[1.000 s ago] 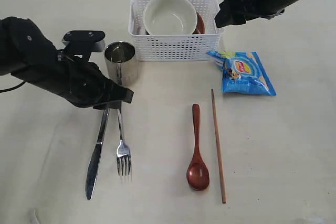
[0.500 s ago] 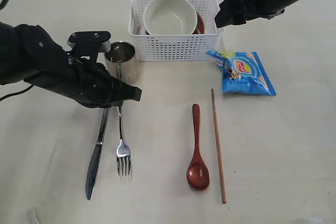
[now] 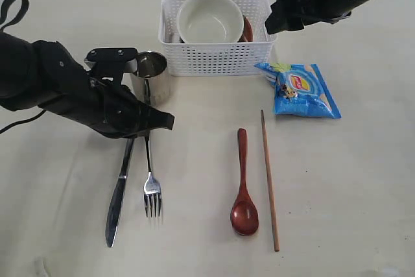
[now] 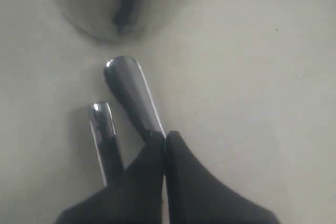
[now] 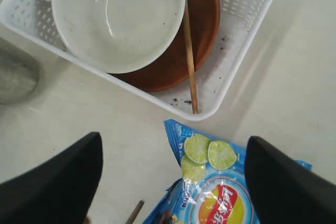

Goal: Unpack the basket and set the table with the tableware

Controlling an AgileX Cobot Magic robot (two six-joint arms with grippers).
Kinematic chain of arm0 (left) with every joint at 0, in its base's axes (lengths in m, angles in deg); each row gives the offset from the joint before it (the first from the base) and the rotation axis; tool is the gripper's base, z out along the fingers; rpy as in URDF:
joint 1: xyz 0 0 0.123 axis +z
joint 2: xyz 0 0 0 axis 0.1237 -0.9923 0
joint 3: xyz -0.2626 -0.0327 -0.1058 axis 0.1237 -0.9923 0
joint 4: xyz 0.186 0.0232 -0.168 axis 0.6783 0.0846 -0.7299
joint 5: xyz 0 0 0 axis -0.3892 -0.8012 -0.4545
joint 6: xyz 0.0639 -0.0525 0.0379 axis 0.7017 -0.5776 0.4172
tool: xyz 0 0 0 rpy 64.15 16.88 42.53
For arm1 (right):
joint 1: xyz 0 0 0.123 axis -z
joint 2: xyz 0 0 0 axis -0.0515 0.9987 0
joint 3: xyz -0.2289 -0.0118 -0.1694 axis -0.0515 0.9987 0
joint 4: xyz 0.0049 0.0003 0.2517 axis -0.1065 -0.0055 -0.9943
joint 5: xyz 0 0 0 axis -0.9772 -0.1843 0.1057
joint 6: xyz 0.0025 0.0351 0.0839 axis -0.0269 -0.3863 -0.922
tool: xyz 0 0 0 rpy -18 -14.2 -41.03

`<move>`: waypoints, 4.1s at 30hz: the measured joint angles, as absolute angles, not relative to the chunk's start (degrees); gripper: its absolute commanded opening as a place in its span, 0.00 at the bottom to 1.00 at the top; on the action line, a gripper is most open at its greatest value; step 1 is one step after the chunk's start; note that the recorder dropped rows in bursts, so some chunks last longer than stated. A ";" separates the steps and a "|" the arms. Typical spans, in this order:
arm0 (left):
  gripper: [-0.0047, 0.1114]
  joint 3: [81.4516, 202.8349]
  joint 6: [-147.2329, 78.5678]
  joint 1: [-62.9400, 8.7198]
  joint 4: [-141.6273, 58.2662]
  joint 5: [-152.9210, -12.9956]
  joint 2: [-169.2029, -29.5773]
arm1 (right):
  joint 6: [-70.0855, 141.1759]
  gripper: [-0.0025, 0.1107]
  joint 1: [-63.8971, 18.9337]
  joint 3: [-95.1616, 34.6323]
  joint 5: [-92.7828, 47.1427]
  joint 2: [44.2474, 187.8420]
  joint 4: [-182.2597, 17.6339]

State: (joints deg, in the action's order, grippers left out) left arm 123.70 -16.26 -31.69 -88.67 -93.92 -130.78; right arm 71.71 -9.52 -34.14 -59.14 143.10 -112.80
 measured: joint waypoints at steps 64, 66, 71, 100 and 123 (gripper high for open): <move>0.04 122.97 -16.05 -31.17 -88.67 -91.91 -130.86 | 71.62 0.65 -9.52 -34.14 -59.14 143.10 -112.80; 0.04 122.97 -16.05 -31.17 -88.67 -91.50 -130.86 | 71.62 0.65 -9.52 -34.14 -59.14 143.10 -112.80; 0.04 122.97 -16.05 -31.17 -88.67 -90.68 -130.86 | 71.62 0.65 -9.52 -34.14 -59.14 143.10 -112.80; 0.04 123.29 -16.05 -31.17 -88.92 -88.25 -133.78 | 71.62 0.65 -9.52 -34.14 -59.14 143.10 -112.80; 0.04 123.70 -15.96 -34.84 -88.92 -84.03 -134.33 | 71.62 0.65 -9.52 -34.14 -59.14 143.10 -112.80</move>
